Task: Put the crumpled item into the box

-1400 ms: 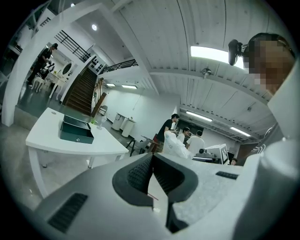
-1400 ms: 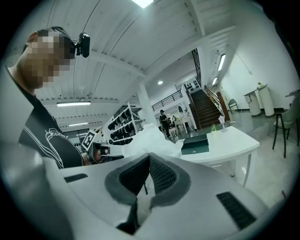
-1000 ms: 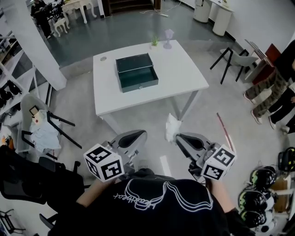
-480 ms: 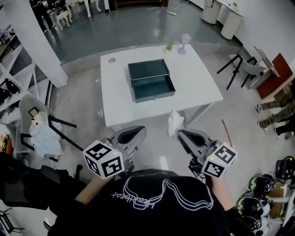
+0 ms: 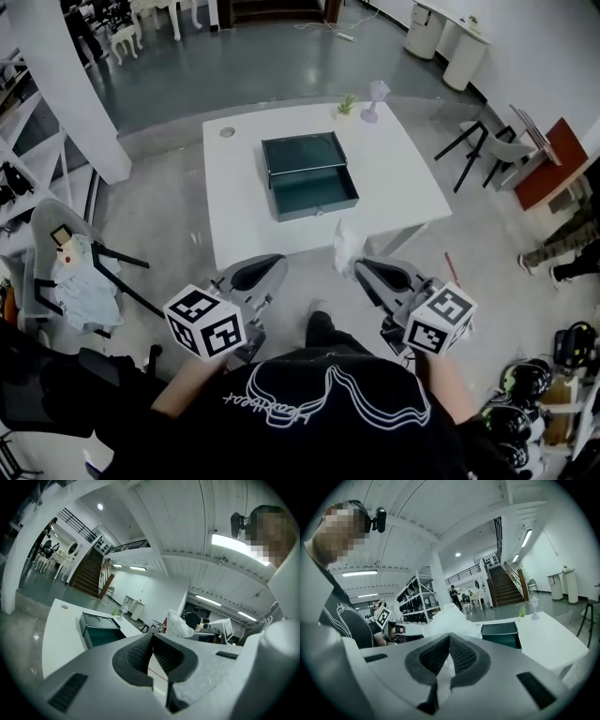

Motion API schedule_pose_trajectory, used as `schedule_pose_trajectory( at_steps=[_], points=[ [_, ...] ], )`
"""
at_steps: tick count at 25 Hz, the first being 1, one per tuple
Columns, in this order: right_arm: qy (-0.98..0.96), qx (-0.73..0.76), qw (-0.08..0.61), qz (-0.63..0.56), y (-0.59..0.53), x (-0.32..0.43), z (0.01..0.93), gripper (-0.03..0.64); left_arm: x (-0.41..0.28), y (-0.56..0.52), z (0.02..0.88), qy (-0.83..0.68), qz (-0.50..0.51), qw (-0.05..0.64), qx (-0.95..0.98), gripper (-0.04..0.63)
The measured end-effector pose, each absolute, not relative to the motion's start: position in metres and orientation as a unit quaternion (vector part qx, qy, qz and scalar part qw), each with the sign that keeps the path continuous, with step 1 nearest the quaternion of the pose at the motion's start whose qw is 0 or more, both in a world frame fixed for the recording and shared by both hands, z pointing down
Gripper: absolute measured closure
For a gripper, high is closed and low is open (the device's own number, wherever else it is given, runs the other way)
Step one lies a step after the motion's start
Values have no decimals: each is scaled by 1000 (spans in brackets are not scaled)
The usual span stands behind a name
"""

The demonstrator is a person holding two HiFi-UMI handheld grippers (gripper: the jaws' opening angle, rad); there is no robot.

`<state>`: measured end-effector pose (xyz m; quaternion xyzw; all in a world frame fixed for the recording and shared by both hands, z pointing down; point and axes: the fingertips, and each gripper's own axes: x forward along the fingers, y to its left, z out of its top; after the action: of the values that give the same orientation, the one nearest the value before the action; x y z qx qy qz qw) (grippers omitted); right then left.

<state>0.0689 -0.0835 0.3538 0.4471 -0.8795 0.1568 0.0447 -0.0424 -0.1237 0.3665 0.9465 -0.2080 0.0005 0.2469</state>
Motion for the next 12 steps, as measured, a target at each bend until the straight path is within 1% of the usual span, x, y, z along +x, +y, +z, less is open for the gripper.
schedule_pose_trajectory(
  at_steps=[12],
  points=[
    [-891, 414, 103, 155, -146, 57, 370, 614, -63, -155, 372, -256, -11, 257, 932, 591]
  ],
)
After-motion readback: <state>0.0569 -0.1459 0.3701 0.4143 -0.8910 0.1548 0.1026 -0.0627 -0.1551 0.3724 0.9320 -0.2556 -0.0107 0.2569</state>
